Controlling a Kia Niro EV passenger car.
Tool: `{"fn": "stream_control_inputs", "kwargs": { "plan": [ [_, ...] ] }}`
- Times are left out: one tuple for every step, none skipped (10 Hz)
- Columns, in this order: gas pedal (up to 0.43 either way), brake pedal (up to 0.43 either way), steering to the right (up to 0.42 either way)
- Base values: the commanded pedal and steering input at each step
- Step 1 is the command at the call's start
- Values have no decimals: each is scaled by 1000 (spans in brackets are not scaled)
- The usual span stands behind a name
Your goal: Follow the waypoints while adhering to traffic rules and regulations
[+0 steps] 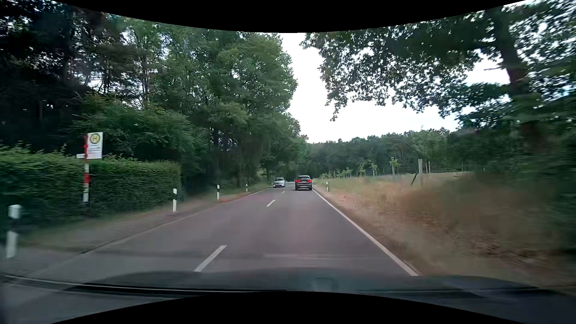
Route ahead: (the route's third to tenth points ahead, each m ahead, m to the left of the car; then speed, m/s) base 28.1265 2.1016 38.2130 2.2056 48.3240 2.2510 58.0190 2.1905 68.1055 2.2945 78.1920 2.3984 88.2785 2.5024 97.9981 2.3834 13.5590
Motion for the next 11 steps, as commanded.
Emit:
{"fn": "stream_control_inputs", "kwargs": {
  "plan": [
    [268,0,-4],
    [268,0,-4],
    [268,0,-4],
    [268,0,-4],
    [268,0,-5],
    [268,0,-5],
    [268,0,-5],
    [268,0,-5],
    [268,0,-6],
    [280,0,-6],
    [287,0,-4]
  ]
}}
